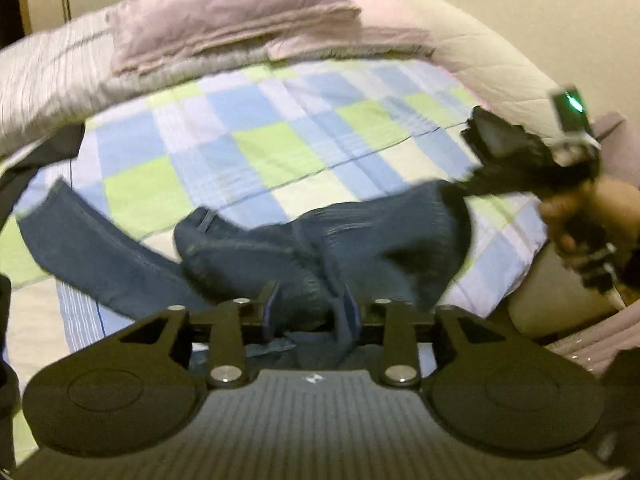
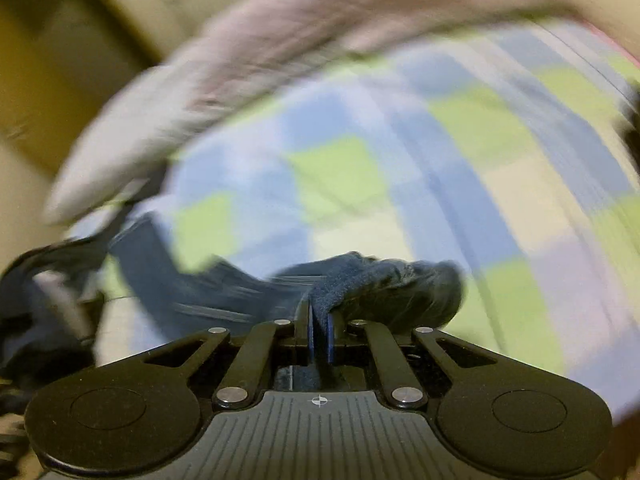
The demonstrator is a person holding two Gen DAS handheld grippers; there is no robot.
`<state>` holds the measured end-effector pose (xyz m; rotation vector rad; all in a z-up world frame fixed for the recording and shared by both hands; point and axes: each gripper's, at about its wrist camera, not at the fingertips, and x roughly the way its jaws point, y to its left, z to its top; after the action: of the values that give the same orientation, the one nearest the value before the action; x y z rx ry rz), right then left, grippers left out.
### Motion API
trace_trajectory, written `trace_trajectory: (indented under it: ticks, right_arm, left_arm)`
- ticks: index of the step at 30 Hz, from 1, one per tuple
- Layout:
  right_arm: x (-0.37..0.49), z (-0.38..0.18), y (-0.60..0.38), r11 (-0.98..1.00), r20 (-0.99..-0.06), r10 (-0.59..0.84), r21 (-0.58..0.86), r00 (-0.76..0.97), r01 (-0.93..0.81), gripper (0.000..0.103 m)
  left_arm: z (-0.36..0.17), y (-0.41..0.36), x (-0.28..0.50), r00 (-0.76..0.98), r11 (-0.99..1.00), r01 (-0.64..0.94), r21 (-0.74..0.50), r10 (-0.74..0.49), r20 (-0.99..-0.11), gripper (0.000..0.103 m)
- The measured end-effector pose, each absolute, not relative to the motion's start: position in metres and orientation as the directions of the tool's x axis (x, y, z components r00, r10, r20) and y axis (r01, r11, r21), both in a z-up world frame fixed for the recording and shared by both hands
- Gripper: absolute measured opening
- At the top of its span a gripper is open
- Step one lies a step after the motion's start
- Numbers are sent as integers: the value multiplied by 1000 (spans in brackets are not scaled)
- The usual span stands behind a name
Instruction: Fold clothes
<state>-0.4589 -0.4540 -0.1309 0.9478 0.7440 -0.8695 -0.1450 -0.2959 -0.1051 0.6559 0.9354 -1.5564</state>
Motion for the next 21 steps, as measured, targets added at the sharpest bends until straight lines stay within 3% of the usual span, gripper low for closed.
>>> trace_trajectory:
  ticks: [2, 7, 9, 11, 18, 21]
  right_arm:
    - [-468, -135, -450, 284, -860, -289, 344, 422, 895, 6]
    - [-482, -139, -443, 233, -904, -287, 254, 316, 939, 24]
    - [-475, -140, -439, 238, -913, -305, 201, 270, 950, 51]
    - [-467, -139, -438, 244, -917, -329, 148, 226, 958, 64]
    - [-442, -173, -448, 320, -933, -315, 67, 172, 945, 65]
    - [-448, -195, -461, 300, -950, -276, 61, 148, 952, 65]
  left_arm:
    - [-121, -295, -142, -196, -22, 976, -215, -508, -839, 35]
    - [-164, -319, -104, -210, -6, 973, -233, -455, -866, 56]
    - [-183, -336, -92, -215, -14, 973, -232, -435, -874, 61]
    - [-206, -355, -78, -219, -17, 972, -234, -418, -881, 61]
    - [-261, -422, -43, -241, 2, 965, -261, -377, -894, 63]
    - [-283, -449, -32, -270, 31, 954, -299, -350, -897, 68]
